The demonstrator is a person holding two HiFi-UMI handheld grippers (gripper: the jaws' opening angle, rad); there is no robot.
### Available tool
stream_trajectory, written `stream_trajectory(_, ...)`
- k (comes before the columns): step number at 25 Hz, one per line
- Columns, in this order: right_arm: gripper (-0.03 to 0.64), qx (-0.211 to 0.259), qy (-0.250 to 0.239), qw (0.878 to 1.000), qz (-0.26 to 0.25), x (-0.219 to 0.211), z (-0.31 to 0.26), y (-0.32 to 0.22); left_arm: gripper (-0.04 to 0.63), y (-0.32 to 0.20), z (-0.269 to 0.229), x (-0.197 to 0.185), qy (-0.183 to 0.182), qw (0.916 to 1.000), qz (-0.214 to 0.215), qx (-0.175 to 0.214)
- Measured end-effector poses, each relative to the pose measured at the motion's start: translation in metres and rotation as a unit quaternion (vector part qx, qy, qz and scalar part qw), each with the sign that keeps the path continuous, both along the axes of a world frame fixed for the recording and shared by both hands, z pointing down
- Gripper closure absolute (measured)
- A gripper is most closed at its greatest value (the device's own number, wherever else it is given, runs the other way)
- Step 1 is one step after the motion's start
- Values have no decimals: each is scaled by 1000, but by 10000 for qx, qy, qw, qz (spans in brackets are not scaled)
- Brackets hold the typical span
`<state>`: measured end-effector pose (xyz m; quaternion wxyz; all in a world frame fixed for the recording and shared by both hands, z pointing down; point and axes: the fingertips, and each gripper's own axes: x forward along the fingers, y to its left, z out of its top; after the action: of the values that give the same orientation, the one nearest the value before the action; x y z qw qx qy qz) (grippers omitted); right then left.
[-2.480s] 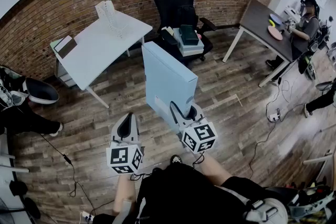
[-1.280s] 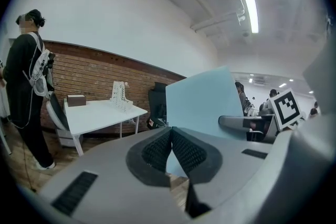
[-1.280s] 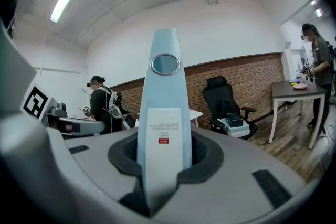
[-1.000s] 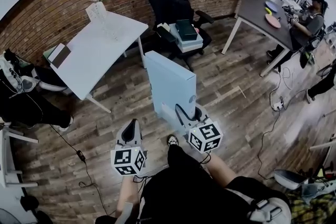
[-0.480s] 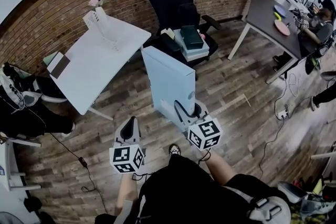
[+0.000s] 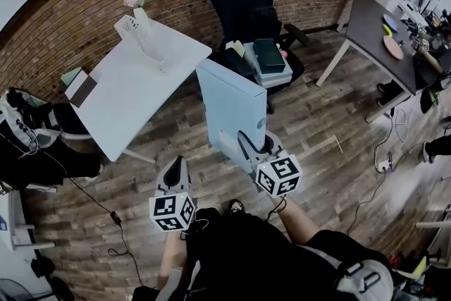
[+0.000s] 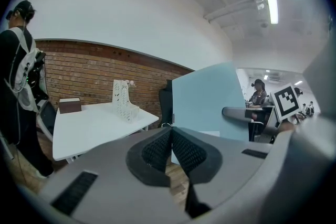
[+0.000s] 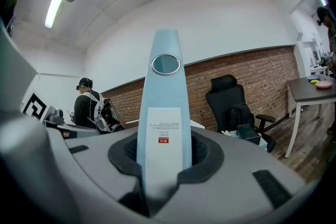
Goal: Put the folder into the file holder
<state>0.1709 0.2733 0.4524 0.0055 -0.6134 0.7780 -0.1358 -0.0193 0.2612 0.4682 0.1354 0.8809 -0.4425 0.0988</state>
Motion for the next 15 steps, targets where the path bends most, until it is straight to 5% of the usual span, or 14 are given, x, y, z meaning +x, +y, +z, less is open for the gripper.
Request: stream_trajectory(15, 476, 16, 130, 9998, -159, -27, -5, -150, 572, -161, 6, -29, 124, 9998, -116, -52)
